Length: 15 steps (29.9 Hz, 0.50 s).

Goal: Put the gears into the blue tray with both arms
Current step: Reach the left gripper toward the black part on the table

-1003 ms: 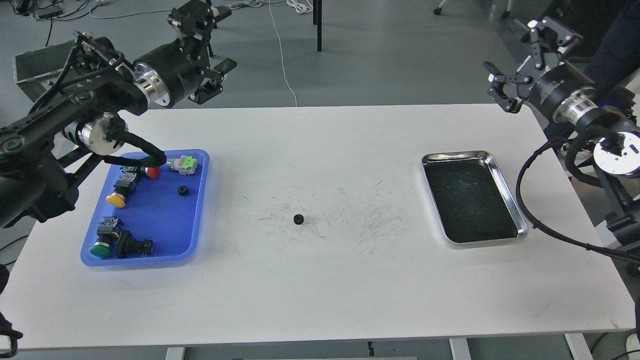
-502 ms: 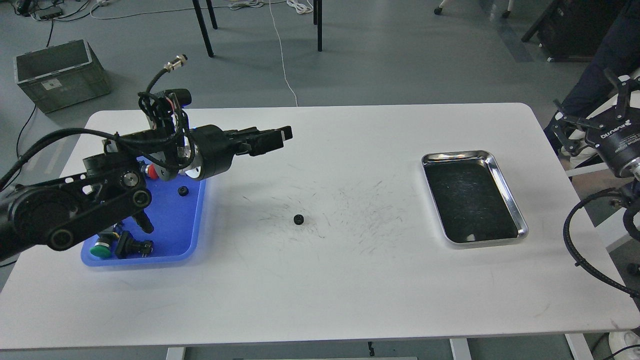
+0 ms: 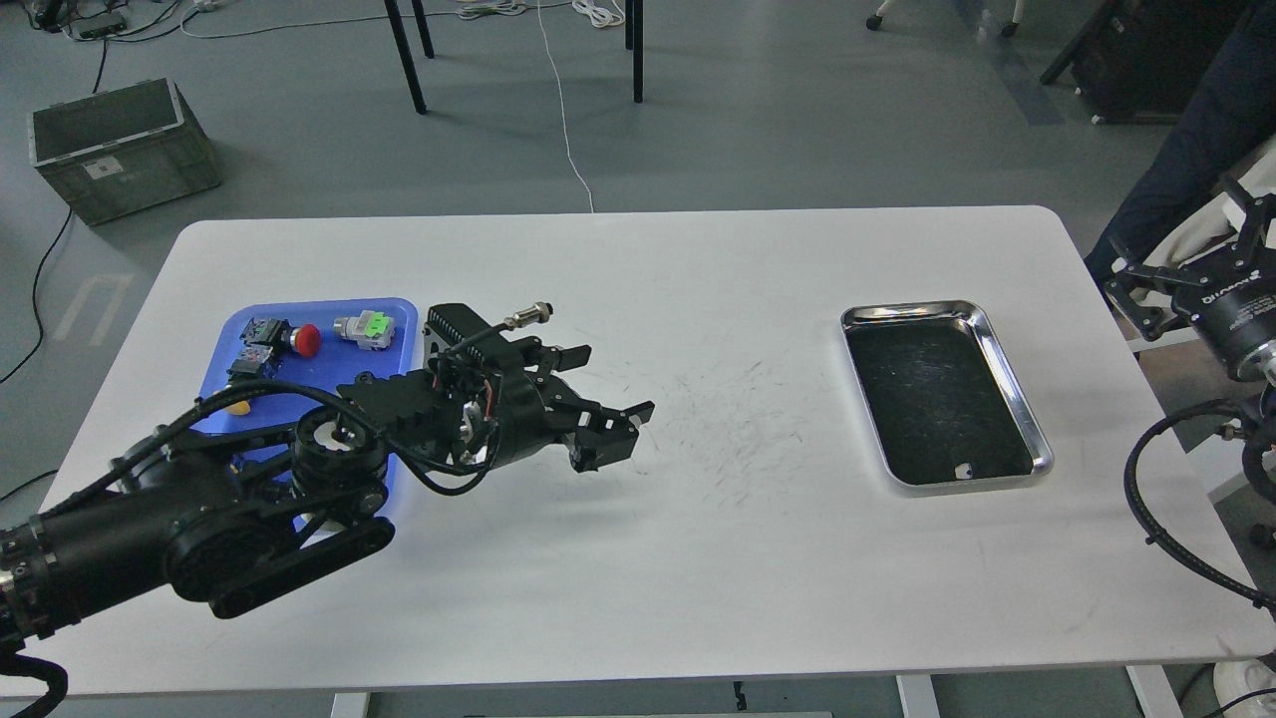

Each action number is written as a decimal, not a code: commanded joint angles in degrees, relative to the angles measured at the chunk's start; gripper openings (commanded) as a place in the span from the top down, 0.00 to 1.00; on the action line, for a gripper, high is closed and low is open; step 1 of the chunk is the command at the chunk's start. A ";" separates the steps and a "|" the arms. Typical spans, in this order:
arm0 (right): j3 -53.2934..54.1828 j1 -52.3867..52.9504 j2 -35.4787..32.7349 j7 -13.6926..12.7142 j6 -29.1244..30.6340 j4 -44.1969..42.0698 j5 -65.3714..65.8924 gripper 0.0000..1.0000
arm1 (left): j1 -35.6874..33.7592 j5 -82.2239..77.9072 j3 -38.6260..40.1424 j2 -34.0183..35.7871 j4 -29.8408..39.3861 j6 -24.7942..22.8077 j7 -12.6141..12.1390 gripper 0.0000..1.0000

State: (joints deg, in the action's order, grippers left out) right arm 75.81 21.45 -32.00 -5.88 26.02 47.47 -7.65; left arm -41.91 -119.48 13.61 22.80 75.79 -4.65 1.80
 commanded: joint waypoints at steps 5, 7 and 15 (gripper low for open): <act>-0.14 0.00 0.01 0.00 -0.01 -0.45 0.01 0.02 | 1.92 -5.52 -0.26 -6.71 -9.86 2.36 -0.04 0.04; -0.14 0.00 0.01 0.00 -0.01 -0.45 0.01 0.02 | 1.92 -5.52 -0.26 -7.86 -11.71 2.45 -0.04 0.05; 0.12 0.08 0.01 0.08 -0.01 -0.27 0.01 0.02 | 1.92 -5.52 -0.87 -8.12 -15.32 2.54 -0.04 0.17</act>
State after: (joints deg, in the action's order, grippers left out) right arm 75.83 21.46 -31.99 -5.87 26.01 47.03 -7.65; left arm -39.99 -125.01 13.13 14.70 61.58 -2.20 1.76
